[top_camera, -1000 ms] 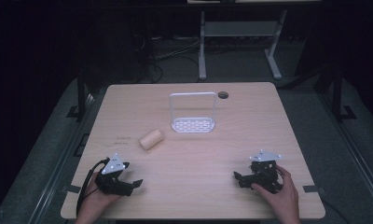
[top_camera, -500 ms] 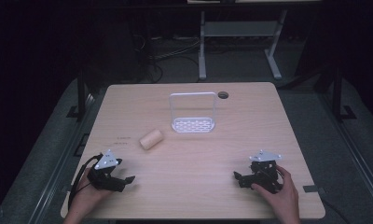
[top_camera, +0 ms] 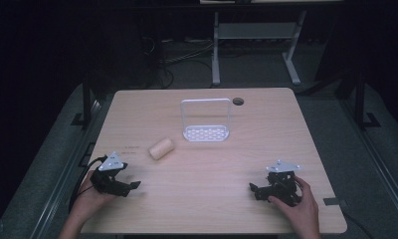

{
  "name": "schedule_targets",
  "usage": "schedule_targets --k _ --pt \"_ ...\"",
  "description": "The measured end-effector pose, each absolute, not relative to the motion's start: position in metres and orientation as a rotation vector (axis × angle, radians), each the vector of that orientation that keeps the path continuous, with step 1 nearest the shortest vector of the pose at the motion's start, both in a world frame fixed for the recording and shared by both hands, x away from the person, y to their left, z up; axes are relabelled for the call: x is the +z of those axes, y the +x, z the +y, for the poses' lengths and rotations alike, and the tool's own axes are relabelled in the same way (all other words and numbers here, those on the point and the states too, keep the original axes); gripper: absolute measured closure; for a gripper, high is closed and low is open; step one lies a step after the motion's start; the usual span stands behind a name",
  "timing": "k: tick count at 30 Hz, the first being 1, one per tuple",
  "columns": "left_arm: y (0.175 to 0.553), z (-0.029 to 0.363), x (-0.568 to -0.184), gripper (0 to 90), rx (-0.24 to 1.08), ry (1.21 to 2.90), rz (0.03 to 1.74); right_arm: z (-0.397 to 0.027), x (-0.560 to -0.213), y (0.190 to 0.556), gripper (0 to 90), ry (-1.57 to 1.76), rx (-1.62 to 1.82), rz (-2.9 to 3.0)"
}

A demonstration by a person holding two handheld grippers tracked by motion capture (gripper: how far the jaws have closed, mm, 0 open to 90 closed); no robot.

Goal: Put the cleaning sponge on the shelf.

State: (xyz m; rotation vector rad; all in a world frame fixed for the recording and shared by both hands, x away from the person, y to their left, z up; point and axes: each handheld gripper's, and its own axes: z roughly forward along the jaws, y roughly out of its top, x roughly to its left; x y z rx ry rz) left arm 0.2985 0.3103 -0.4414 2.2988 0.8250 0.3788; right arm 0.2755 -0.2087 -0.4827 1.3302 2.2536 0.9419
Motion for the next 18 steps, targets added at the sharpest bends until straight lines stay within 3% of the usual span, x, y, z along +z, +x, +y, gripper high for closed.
schedule_targets --k 18 --pt "0.320 0.306 -0.429 14.2 0.342 2.342 0.805 -0.209 -0.483 0.276 0.9 1.329 0.941 2.254"
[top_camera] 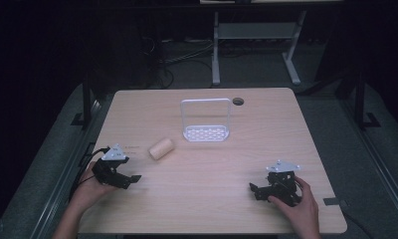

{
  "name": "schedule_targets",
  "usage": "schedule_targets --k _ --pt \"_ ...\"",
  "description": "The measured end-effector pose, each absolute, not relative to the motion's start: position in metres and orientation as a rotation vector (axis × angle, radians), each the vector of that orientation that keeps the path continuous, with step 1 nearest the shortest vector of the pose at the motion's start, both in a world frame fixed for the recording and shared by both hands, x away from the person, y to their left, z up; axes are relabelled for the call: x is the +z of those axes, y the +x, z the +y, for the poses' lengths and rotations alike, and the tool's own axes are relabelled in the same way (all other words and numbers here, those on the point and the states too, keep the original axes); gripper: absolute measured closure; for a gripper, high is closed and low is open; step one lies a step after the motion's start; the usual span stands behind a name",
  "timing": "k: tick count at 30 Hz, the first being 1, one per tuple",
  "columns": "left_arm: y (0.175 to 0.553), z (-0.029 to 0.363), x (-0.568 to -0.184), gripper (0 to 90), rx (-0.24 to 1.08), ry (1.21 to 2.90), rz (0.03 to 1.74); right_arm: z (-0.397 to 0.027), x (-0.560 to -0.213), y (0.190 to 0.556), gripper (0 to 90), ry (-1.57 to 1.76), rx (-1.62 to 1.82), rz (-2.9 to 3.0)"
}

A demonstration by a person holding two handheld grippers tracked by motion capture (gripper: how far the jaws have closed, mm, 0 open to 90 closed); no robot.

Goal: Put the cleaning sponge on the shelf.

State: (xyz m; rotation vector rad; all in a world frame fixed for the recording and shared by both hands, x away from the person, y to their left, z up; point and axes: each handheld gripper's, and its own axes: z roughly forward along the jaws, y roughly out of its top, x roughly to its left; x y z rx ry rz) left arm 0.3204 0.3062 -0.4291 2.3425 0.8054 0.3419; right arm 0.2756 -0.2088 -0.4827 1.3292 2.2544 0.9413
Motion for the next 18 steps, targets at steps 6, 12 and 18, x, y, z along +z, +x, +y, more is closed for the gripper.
schedule_targets --k 6,12,18 --pt "0.328 0.305 -0.424 14.2 0.330 2.356 0.805 -0.209 -0.483 0.276 0.9 1.329 0.942 2.254" --pt "0.337 0.302 -0.422 14.2 0.317 2.369 0.811 -0.209 -0.483 0.276 0.9 1.330 0.942 2.253" --pt "0.348 0.298 -0.419 14.2 0.302 2.385 0.819 -0.209 -0.483 0.276 0.9 1.330 0.942 2.254"
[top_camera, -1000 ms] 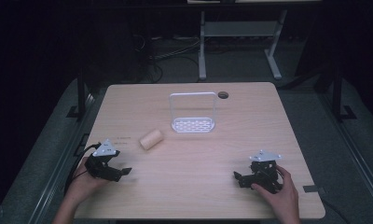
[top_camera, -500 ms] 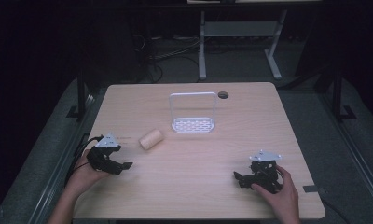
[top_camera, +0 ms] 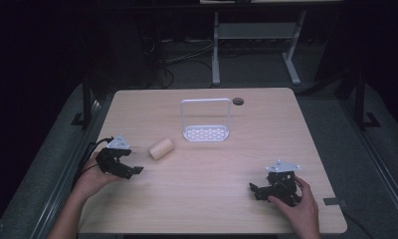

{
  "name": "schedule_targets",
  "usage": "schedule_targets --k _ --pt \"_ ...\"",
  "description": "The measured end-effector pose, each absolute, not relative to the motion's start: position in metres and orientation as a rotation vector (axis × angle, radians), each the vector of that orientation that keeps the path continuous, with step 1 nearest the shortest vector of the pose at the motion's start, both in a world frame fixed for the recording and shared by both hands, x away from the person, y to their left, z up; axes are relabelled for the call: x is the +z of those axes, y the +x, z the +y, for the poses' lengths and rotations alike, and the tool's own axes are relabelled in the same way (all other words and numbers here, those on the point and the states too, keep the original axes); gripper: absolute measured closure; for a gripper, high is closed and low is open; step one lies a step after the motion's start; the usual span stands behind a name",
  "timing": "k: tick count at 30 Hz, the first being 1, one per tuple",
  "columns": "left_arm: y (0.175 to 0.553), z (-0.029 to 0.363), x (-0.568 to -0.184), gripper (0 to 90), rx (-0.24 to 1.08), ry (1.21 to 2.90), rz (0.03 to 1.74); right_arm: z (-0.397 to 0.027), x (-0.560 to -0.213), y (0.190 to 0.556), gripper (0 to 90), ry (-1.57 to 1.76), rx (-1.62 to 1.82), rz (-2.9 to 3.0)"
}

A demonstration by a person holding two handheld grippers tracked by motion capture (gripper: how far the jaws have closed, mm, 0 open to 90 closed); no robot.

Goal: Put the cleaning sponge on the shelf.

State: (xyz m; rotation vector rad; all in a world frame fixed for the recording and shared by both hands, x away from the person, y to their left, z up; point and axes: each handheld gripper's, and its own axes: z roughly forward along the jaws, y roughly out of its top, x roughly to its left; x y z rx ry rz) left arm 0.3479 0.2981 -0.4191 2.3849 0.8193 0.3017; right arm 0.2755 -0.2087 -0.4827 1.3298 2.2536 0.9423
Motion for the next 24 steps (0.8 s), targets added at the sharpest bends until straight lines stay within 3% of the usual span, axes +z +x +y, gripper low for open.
schedule_targets --k 24 --pt "0.382 0.265 -0.416 14.1 0.282 2.429 0.784 -0.209 -0.483 0.276 0.9 1.327 0.942 2.255"
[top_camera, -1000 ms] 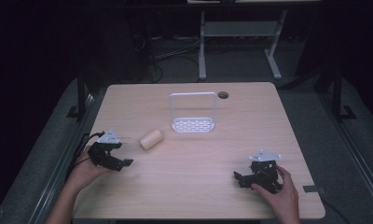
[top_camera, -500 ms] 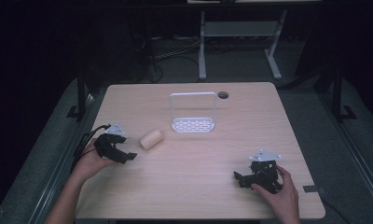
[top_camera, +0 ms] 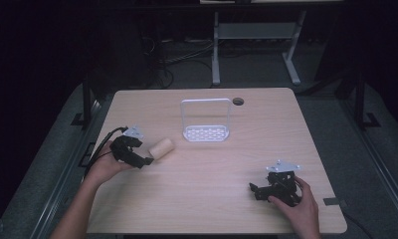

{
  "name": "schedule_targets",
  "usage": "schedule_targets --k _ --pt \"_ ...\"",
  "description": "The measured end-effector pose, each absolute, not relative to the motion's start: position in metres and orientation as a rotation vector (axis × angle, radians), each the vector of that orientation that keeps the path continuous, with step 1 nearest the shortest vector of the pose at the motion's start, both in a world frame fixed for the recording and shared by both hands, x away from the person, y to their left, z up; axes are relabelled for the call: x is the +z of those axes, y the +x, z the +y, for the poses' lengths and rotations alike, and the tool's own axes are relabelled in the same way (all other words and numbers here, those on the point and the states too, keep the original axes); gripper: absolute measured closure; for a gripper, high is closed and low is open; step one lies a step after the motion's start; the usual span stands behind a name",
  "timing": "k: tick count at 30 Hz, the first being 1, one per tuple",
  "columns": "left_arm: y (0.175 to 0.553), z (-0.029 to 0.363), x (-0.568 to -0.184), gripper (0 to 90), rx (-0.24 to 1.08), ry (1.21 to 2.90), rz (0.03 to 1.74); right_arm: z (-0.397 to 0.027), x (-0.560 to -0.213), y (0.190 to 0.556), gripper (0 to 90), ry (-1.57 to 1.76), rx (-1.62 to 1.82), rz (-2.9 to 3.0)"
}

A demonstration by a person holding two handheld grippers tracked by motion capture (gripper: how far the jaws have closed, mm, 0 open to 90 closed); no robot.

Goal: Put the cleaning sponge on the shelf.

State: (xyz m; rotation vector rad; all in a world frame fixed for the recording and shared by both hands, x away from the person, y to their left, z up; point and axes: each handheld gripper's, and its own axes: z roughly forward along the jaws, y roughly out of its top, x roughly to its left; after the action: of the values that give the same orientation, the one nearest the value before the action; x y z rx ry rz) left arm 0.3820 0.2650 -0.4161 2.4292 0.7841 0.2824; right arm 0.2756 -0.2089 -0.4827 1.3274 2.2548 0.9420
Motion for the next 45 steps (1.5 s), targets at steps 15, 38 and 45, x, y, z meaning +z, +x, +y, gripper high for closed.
schedule_targets --k 15,38,45 --pt "0.402 0.241 -0.424 14.1 0.251 2.438 0.785 -0.209 -0.483 0.276 0.9 1.327 0.942 2.255" --pt "0.420 0.224 -0.449 14.6 0.256 2.431 0.810 -0.209 -0.483 0.276 0.9 1.328 0.942 2.255" --pt "0.421 0.224 -0.451 21.2 0.256 2.442 0.829 -0.209 -0.483 0.276 0.9 1.328 0.943 2.254"
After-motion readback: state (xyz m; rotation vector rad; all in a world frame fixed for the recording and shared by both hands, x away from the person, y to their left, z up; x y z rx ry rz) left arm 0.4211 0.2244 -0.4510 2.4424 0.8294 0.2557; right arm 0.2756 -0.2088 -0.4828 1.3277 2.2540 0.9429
